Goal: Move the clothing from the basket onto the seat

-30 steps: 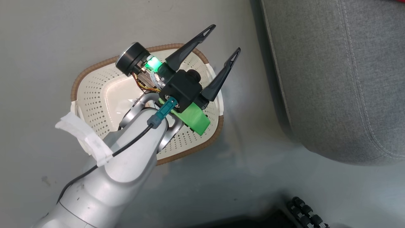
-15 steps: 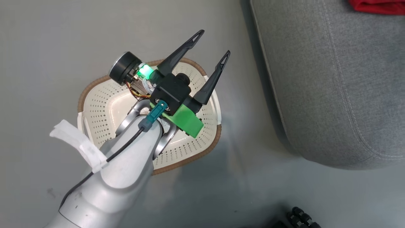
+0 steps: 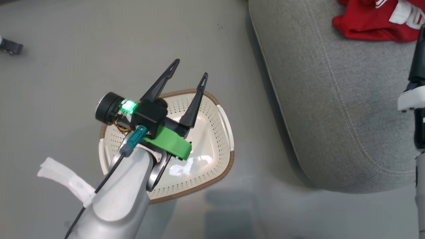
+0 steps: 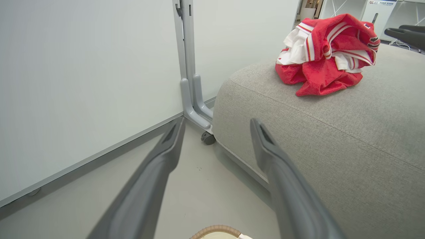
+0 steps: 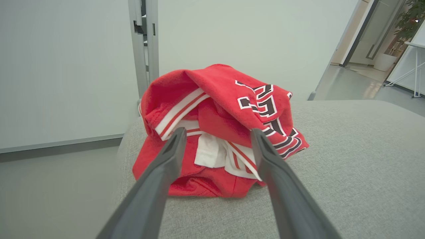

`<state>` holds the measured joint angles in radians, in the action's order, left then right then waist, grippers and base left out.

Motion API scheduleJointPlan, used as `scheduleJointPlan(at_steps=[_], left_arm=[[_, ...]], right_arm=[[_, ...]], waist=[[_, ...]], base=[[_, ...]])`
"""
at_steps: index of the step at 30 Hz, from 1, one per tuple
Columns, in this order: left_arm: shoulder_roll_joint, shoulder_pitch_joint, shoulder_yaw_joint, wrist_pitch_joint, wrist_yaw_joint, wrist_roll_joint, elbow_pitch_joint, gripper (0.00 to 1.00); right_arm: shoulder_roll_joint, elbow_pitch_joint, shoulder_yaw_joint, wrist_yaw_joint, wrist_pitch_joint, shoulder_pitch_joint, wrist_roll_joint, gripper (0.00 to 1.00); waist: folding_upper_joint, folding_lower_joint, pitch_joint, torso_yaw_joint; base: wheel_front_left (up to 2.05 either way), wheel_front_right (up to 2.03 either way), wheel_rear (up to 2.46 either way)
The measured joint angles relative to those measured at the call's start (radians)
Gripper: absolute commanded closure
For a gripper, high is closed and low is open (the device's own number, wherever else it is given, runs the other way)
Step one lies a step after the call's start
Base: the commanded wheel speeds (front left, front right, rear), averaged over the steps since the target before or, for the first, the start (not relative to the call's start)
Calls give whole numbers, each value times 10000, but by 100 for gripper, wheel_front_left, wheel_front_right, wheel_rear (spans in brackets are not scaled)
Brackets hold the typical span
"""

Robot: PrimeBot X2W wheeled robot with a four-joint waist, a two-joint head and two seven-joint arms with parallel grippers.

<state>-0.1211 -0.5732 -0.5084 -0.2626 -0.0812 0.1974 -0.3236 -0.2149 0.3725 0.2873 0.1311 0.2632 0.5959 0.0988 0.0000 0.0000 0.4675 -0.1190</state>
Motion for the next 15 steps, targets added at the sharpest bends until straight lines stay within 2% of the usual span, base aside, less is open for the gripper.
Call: scheduleJointPlan(at_steps=[7, 15], left_arm=[[127, 860, 1003, -15, 173, 123, 297, 0], [240, 1707, 2140, -15, 196, 113, 587, 0]], right_arm=[[562, -1083, -807, 0, 0, -980, 8, 0], [1053, -1590, -1839, 0, 0, -1510, 165, 0]], waist=[[0, 0, -697, 423], [0, 0, -1374, 1079]], base=[[0, 0, 0], [0, 0, 0]])
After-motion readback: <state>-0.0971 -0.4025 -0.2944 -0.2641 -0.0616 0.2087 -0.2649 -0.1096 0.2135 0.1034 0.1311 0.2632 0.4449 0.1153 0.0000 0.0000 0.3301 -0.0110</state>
